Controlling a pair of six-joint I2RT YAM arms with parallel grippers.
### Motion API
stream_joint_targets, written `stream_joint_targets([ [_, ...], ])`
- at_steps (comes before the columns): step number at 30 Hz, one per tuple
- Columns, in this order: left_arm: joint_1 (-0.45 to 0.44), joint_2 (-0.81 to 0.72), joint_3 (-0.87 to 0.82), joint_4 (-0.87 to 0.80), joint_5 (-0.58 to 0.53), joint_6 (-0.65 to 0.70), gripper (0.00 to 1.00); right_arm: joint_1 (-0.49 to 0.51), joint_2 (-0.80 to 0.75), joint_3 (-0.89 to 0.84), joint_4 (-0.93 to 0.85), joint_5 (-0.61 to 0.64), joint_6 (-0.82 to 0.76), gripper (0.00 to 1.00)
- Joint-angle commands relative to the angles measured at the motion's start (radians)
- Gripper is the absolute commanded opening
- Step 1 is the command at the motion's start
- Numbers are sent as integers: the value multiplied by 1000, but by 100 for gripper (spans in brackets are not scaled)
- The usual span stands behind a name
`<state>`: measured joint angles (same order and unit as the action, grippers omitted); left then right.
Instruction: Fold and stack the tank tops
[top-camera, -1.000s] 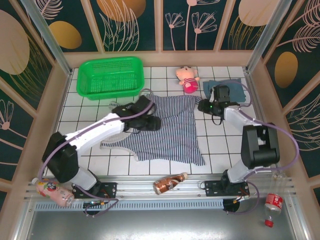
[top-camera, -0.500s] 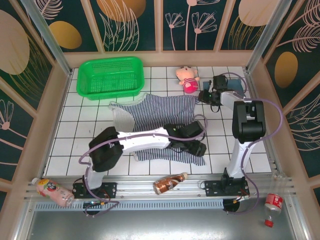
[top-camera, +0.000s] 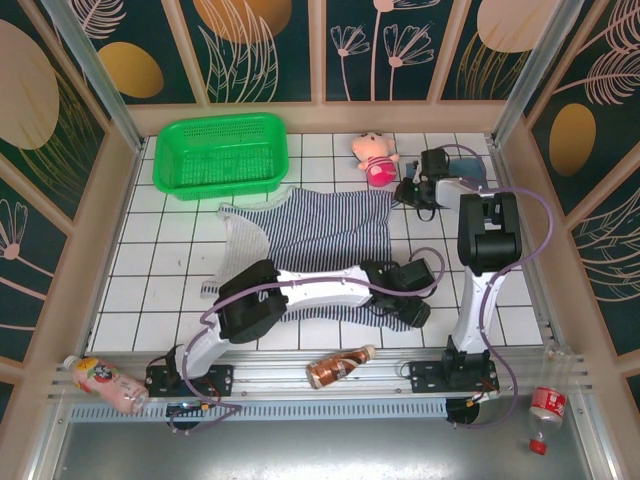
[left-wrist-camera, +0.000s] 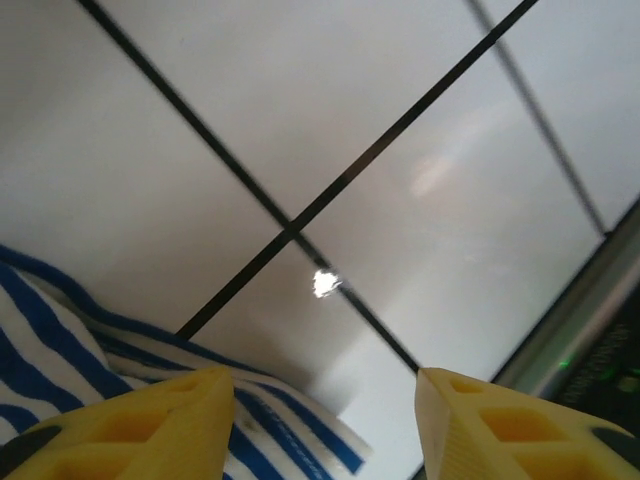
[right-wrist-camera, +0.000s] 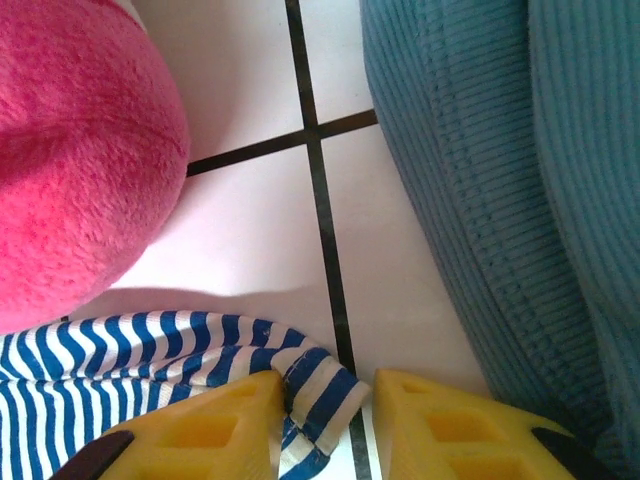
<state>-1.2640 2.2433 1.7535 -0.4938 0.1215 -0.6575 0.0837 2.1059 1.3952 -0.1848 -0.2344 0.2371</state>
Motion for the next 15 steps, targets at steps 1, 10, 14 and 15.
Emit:
stream_joint_targets([
  [1,-11,41,51,-105,-49,32,50,8,45,24,5,-15,-5,29],
  [10,-54,-26,-22,-114,-17,-13,51,0,60,39,4,-24,-16,27],
  [14,-64,15,-21,-176,-32,3,48,-4,75,42,6,-30,-16,23],
  [15,-64,18,-17,-190,-45,5,47,-4,77,42,8,-31,-14,22],
])
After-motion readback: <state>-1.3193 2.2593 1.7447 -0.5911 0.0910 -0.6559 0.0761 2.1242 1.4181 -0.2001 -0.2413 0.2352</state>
